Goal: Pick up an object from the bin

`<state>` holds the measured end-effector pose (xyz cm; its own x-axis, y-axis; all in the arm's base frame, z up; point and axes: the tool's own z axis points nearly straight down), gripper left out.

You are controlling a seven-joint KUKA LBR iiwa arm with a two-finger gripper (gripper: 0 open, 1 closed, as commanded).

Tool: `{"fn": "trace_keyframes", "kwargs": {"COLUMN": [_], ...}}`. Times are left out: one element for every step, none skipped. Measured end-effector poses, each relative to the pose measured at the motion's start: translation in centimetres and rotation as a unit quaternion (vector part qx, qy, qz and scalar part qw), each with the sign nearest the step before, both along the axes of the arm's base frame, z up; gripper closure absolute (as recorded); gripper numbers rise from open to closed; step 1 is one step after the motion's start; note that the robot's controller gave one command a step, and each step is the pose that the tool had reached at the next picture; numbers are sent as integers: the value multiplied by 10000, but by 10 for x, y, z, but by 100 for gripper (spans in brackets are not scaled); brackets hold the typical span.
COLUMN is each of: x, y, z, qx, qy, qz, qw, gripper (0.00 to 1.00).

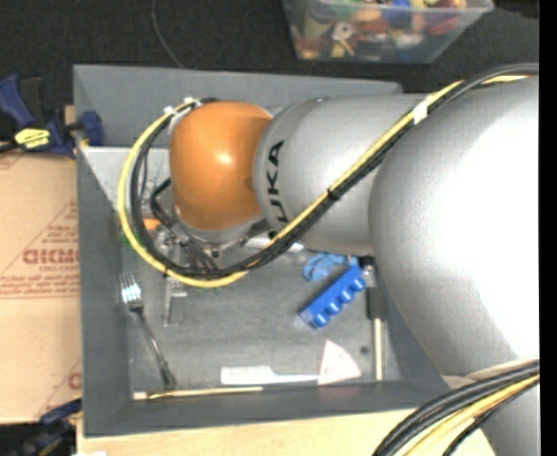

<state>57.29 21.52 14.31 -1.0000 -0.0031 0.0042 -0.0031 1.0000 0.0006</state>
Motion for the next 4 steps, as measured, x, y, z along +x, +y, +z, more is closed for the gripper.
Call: {"fn": "trace_keyframes", "kwargs": {"x": [2, 43, 71, 58], "y": [-1, -31, -14, -44], "z": [4, -75, -5, -43], "qx": [8, 7, 17, -10], "qy": [-34, -36, -68, -3], "qz": [-19, -1029, -721, -260], "qw": [10000, 9947, 9974, 9997], "gripper": [0, 0, 0, 0]}}
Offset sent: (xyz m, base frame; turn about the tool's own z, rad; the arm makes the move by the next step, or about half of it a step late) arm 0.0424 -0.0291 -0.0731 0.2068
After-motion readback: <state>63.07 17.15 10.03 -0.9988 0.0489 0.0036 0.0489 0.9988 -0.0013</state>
